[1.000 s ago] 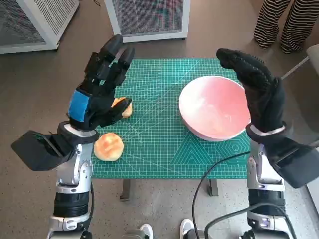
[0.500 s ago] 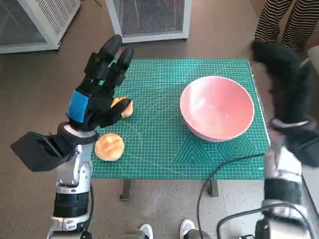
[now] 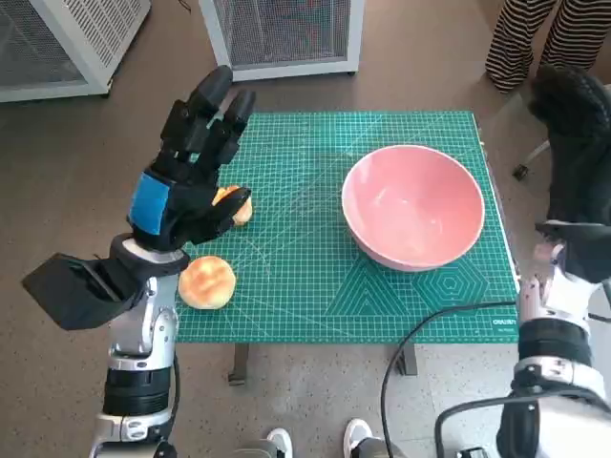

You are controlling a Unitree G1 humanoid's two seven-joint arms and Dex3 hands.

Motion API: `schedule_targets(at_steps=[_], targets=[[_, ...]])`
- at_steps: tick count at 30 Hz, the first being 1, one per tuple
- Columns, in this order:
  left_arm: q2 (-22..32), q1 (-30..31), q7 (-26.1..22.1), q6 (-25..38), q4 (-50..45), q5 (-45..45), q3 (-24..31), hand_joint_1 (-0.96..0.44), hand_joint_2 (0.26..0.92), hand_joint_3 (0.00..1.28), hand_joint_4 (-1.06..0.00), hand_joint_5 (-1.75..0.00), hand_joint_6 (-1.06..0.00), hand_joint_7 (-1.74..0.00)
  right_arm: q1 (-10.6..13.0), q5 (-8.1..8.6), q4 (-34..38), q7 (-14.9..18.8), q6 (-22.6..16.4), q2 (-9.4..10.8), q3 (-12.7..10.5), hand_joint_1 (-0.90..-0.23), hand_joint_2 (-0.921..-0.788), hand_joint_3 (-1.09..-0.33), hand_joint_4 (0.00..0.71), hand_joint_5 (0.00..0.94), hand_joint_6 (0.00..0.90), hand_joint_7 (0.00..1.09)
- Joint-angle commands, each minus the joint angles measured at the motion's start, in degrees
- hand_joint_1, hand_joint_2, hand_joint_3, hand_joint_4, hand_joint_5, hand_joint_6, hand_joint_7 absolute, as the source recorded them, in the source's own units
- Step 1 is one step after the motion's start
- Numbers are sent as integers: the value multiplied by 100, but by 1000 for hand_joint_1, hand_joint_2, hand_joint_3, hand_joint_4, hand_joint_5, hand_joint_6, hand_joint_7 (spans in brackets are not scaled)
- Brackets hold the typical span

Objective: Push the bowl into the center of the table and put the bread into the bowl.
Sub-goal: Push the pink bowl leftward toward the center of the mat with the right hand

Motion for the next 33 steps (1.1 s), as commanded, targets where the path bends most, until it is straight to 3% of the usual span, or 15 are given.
schedule_targets(at_steps=[1,9,21,33], targets=[[-28,31,33,-62,-19,51,-20,-644,921,346,-169,-11,1,-375,6,-133,475,-363,409,-106,-42,-547,-921,-833,160,0,0,510],[-9,39,8,-55,-13,24,-9,-641,921,348,-168,-11,1,-373,56,-91,837,-545,1097,-64,-162,-545,-921,-837,166,4,3,520],[56,61,-30,-5,-19,-28,48,-639,921,345,-170,-11,1,-375,211,-259,1023,-875,1905,157,-148,-523,-921,-829,168,8,8,518],[152,192,-89,117,-173,-119,95,-639,921,340,-176,-13,1,-391,250,-25,1093,-795,2573,576,-468,-556,-921,-817,182,7,40,486]])
